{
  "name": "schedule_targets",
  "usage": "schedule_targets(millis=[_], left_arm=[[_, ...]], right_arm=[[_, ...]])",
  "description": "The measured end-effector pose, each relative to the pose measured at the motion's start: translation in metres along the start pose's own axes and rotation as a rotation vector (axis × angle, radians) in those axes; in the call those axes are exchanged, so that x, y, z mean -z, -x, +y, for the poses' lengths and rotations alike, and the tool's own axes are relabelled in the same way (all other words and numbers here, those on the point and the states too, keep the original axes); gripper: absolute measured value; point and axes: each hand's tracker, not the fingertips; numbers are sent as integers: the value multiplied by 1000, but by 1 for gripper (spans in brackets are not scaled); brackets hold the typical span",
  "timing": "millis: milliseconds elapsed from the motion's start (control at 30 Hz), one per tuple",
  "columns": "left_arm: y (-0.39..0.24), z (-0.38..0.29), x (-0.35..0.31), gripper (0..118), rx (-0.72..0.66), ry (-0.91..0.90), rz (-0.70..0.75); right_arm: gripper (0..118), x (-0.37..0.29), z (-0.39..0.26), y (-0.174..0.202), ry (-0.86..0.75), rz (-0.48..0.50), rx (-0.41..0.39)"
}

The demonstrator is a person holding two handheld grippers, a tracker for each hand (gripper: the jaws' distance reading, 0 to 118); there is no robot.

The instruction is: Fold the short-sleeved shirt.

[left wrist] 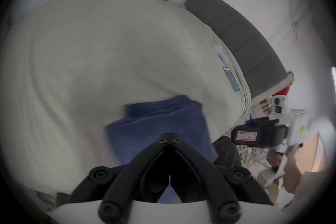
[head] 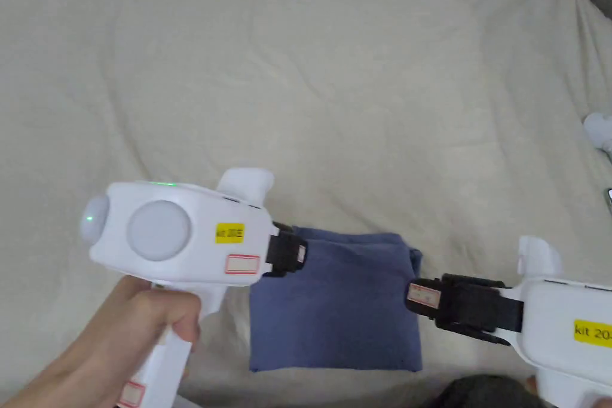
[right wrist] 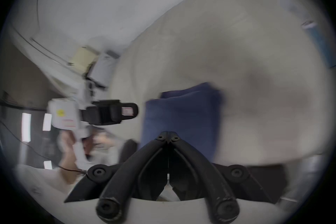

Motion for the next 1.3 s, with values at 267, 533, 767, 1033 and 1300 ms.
schedule_targets(millis=[267, 533, 767, 1033, 1300], left_arm=[[87, -44, -2, 0, -270, 23, -135], [92, -40, 35, 117, -300, 32, -271], [103, -50, 66, 117, -403, 24, -484], [85, -43, 94, 113, -379, 56, -600], [95, -45, 82, 19, -357, 45, -487]], right_arm=[[0, 73, 17, -80, 188, 161, 212], [0, 52, 1, -102, 100, 181, 317], [0, 58, 3, -87, 116, 154, 290], [0, 58, 6, -88, 126, 153, 288], [0, 42, 11, -58, 102, 75, 175]])
